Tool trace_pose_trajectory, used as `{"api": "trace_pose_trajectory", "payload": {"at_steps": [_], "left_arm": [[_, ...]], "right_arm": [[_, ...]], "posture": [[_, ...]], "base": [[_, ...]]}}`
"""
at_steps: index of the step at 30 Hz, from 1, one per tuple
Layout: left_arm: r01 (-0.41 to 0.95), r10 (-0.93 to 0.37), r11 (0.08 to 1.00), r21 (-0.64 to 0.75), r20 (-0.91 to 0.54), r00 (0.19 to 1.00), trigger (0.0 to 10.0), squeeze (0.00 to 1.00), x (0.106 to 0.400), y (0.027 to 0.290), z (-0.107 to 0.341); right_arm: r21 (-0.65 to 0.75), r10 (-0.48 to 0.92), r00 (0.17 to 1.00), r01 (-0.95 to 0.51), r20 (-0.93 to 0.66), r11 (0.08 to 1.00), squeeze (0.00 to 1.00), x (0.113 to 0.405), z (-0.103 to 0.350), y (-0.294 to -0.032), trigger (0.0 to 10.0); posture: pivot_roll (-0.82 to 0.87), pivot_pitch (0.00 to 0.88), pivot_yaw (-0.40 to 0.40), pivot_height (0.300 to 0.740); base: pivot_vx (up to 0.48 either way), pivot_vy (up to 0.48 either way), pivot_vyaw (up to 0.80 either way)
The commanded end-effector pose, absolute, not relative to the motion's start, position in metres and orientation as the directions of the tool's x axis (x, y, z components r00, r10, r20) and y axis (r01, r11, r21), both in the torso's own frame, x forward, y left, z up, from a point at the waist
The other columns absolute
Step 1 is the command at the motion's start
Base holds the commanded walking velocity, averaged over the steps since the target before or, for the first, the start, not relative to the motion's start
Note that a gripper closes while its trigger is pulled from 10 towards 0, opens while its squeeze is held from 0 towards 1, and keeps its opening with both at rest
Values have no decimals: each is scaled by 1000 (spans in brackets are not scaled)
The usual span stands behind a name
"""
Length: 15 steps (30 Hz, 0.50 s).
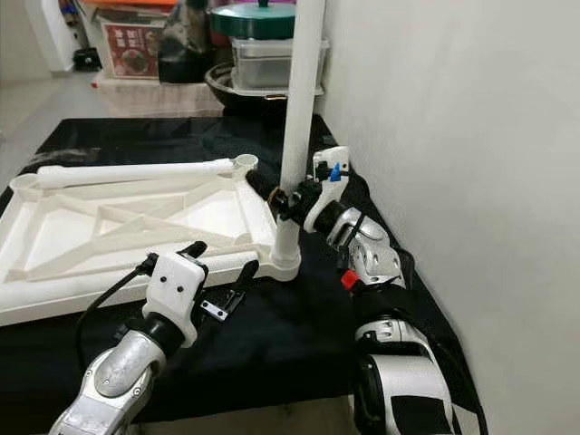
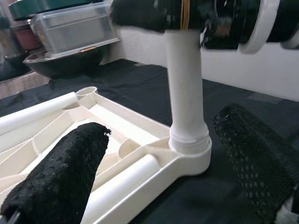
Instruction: Building children table
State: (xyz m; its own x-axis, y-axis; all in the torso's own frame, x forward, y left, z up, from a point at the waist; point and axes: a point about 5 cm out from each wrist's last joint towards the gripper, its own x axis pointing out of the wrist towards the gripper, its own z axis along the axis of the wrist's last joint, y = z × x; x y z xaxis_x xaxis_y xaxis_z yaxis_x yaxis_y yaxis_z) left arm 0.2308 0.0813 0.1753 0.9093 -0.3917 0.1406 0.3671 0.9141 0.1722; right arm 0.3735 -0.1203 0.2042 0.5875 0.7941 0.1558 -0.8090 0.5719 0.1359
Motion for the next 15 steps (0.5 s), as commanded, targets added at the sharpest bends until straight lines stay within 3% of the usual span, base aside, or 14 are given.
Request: {"api": "trace_pose_trajectory", "payload": {"at_steps": [1, 7, 8, 10, 11, 15], "left_arm": [[371, -395, 911, 180, 131, 909, 10000, 0, 232, 82, 173], [366, -391, 913, 182, 129, 911, 10000, 0, 230, 83, 173], [366, -391, 913, 181, 129, 911, 10000, 0, 230, 83, 173], [365, -390, 913, 180, 129, 912, 10000, 0, 230, 83, 173], [366, -390, 913, 180, 128, 912, 10000, 0, 229, 83, 173], [368, -393, 912, 181, 127, 911, 10000, 0, 230, 83, 173]], "right_arm": [[107, 874, 481, -875, 67, 473, 0, 369, 192, -98, 10000], [47, 877, 479, -877, 26, 478, 0, 373, 188, -85, 10000], [34, 863, 504, -863, 21, 503, 0, 375, 188, -82, 8706], [16, 849, 527, -850, 32, 527, 0, 376, 190, -80, 8706], [27, 840, 541, -841, 43, 540, 0, 378, 190, -81, 0], [33, 738, 672, -740, 57, 671, 0, 385, 190, -90, 0]], "posture": [[129, 0, -55, 740], [137, 0, -58, 740], [138, 0, -59, 740], [138, 0, -61, 740], [137, 0, -61, 740], [134, 0, -56, 740]], "base": [[0, 0, 0], [0, 0, 0], [0, 0, 0], [0, 0, 0], [0, 0, 0], [0, 0, 0]]}}
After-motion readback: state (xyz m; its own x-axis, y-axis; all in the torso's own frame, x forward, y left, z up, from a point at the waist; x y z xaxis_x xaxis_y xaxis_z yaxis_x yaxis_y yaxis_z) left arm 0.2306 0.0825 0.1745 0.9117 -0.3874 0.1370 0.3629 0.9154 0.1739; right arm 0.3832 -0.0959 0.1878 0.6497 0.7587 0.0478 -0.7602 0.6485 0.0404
